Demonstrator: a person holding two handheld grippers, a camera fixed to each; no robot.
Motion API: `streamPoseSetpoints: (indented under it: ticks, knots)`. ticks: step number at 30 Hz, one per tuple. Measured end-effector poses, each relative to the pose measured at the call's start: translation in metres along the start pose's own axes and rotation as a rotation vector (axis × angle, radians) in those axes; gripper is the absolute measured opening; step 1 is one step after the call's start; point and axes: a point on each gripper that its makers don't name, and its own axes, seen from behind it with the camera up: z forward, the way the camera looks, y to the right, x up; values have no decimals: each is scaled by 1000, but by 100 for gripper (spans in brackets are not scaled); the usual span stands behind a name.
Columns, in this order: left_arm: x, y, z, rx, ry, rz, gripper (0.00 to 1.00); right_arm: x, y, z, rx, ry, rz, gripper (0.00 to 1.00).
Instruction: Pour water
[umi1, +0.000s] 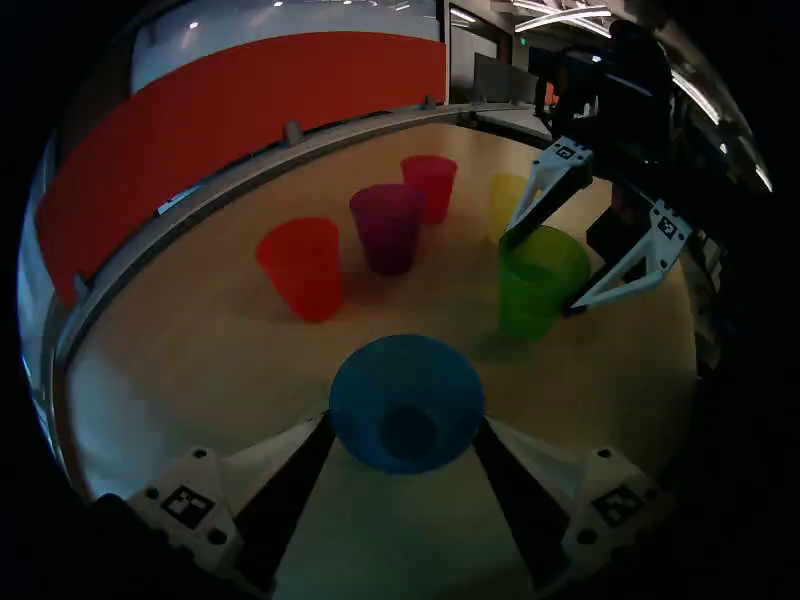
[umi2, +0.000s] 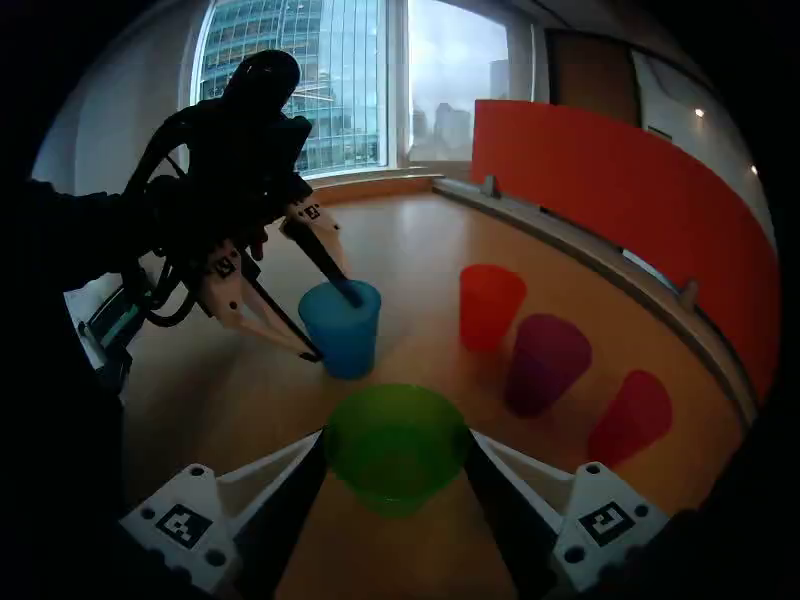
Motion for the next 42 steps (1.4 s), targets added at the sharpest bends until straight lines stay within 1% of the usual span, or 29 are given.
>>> streamPoseSetpoints:
  ticks: [6,12,21,25,27,29,35,42]
  knots:
    - [-11,-6,-7,34,-4,5,98,-4,0,6,-5,-5,-2,92]
    - [-16,-8,-16,40,8,-24,98,-6,-1,7,-6,-3,3,92]
    - [-19,-6,-24,44,16,-25,98,-14,-1,0,-24,-11,-20,94]
    - [-19,-2,-25,41,17,-27,98,-14,0,-1,-33,-6,-16,95]
    - [-19,0,-27,40,18,-29,98,-14,1,-2,-36,-4,-13,96]
    - [-20,1,-28,43,18,-31,98,-15,0,-3,-37,-6,-10,100]
    - [-21,1,-34,59,22,-41,98,-19,3,-10,-55,-9,-9,100]
    - [-22,3,-44,79,41,-64,98,-27,2,-28,-76,-7,-9,100]
